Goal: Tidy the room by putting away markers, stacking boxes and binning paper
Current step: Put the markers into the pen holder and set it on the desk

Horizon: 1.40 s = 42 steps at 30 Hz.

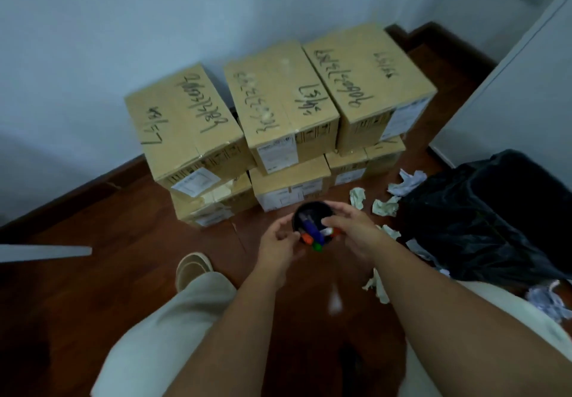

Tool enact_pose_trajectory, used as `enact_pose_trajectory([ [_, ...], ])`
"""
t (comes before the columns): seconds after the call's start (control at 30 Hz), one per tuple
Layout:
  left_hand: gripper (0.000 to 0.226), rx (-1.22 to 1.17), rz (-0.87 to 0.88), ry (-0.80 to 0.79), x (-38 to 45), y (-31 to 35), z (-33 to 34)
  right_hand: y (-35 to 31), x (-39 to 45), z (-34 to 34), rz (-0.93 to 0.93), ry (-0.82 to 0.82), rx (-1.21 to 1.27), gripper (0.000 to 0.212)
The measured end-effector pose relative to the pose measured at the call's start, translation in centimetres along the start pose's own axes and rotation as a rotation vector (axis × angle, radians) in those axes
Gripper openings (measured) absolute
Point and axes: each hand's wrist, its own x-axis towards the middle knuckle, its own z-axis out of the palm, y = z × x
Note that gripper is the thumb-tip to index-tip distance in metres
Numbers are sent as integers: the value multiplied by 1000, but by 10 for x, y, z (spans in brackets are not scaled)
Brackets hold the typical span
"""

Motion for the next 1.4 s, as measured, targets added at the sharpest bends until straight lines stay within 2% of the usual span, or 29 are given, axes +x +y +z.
enact_pose_trajectory([
  [0.13, 36, 9, 57, -3, -36, 26, -7, -17, -39, 14, -78, -6, 128, 18],
  [0.33, 35, 37, 132, -100, -91, 73, 3, -50, -104, 8, -209, 38, 389, 37],
  [0.47, 23, 98, 217, -193, -127, 109, 31, -77, -151, -17, -315, 49, 287, 55],
  [0.6, 23, 158, 289, -272, -159, 142, 73, -102, -196, -53, -487, 123, 26, 66],
  [0.73, 23, 120, 280, -409, -191, 163, 115, -110, -249, -81, -627, 96, -35, 73],
  [0.83, 21, 41, 234, -598, -222, 173, 148, -116, -284, -100, -693, 192, -34, 70],
  [0.93, 19, 43, 281, -723, -250, 182, 181, -131, -316, -119, -758, 325, -14, 61],
  [1.17, 17, 265, 622, -937, -299, 210, 255, -175, -381, -170, -935, 583, -66, 55],
  [1.4, 45, 281, 785, -1077, -328, 211, 317, -187, -432, -204, -1038, 712, -24, 48],
])
